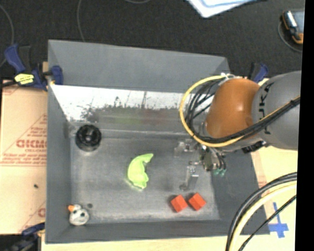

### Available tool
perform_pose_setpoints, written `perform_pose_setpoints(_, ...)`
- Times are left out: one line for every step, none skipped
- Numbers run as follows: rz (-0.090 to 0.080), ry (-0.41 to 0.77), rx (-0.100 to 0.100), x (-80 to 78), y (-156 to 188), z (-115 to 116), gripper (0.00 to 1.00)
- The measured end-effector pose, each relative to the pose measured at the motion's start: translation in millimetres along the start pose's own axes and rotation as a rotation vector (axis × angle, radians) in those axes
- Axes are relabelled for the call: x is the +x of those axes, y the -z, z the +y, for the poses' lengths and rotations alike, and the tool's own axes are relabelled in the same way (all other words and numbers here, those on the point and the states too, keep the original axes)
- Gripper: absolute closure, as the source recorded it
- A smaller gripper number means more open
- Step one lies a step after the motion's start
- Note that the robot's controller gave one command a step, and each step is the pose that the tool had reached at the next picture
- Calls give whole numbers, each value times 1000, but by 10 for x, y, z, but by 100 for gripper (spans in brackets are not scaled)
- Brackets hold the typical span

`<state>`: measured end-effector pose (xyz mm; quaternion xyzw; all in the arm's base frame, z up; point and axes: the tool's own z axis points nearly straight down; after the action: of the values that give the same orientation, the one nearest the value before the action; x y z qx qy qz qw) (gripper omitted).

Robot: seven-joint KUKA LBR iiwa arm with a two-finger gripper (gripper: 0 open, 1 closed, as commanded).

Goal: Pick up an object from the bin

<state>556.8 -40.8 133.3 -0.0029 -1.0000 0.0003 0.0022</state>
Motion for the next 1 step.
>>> perform_pose_setpoints(-8,1,0,-17,48,0,0)
